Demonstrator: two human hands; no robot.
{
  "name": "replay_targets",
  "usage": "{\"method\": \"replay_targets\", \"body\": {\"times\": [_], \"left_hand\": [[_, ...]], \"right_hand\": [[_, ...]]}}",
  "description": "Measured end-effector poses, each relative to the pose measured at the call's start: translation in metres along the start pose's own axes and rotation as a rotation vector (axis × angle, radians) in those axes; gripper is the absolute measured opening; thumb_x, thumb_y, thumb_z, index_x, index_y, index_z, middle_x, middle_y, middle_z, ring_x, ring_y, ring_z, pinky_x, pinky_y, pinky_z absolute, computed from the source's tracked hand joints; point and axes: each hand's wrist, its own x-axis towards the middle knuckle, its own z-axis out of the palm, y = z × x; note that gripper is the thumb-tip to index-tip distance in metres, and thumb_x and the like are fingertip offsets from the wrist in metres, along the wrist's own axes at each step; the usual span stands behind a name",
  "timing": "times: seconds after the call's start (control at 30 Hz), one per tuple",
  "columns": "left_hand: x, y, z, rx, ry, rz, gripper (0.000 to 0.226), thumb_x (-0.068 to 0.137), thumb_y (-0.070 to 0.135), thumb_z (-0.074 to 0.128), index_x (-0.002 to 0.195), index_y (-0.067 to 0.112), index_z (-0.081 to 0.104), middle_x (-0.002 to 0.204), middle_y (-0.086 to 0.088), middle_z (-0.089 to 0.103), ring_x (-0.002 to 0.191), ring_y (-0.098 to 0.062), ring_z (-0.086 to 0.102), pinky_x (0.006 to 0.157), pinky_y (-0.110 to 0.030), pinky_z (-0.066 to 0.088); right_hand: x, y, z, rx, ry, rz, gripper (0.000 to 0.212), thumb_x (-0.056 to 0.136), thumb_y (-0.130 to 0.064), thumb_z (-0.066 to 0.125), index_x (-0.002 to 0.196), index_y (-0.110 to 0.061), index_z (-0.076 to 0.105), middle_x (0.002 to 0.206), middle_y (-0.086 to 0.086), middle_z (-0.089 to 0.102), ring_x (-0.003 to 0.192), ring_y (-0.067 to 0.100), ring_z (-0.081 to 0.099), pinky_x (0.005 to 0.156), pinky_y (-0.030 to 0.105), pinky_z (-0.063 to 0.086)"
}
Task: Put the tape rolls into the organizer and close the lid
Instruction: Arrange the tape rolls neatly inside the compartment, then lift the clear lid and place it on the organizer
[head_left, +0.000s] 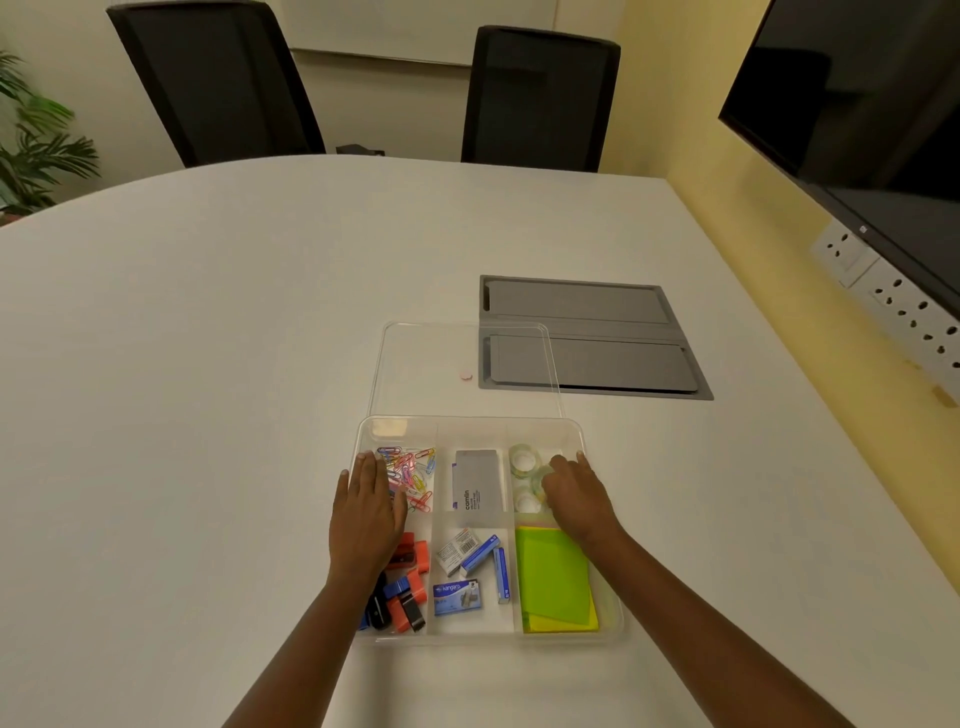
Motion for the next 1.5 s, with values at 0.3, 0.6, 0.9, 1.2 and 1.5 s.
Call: {"method": "replay_targets", "body": {"times": [0.3,0.6,0.9,1.2,1.5], "left_hand": [[0.0,0.0,0.0,-0.01,0.017,0.013,0.069,0.083,0.038,0.006,0.144,0.006,0.016,0.155,-0.014,0.02,0.145,-0.024,0.015,0.119,-0.037,0.006],[0.002,-0.001,0.004,-0.019,0.017,0.01,0.055,0.096,0.035,0.017,0.144,0.007,0.015,0.155,-0.013,0.02,0.145,-0.023,0.015,0.119,-0.037,0.005],[0.001,-0.005,0.0,-0.155,0.054,0.006,0.058,0.097,0.029,0.031,0.145,0.01,0.005,0.157,-0.013,0.006,0.146,-0.026,0.006,0.119,-0.038,0.005],[-0.014,-0.018,-0.006,-0.487,0.028,-0.144,0.054,0.098,0.024,0.028,0.146,0.012,0.006,0.155,-0.012,0.019,0.14,-0.03,0.027,0.111,-0.051,0.032],[-0.005,-0.017,-0.01,-0.512,0.01,-0.156,0.051,0.099,0.025,0.027,0.145,0.012,0.009,0.156,-0.011,0.018,0.142,-0.029,0.023,0.112,-0.049,0.029]], "right_hand": [[-0.002,-0.007,-0.004,0.472,-0.15,0.127,0.012,0.087,-0.003,0.055,0.096,-0.005,0.062,0.116,0.022,0.063,0.102,0.034,0.064,0.086,0.038,0.049],[-0.002,-0.006,0.005,0.426,-0.027,0.091,0.038,0.09,-0.001,0.053,0.127,-0.004,0.054,0.134,0.015,0.056,0.122,0.027,0.054,0.101,0.03,0.041],[-0.014,0.004,0.007,0.377,0.195,0.05,0.045,0.093,0.005,0.04,0.136,-0.006,0.043,0.149,0.011,0.038,0.137,0.022,0.036,0.112,0.028,0.032],[-0.035,0.011,0.022,0.373,0.188,0.185,0.052,0.1,-0.005,0.031,0.146,-0.002,0.008,0.159,0.012,0.005,0.147,0.021,0.011,0.115,0.023,0.024],[-0.035,0.009,0.024,0.437,0.244,0.18,0.049,0.1,-0.006,0.032,0.146,-0.005,0.015,0.159,0.012,0.01,0.147,0.024,0.01,0.119,0.032,0.025]]}}
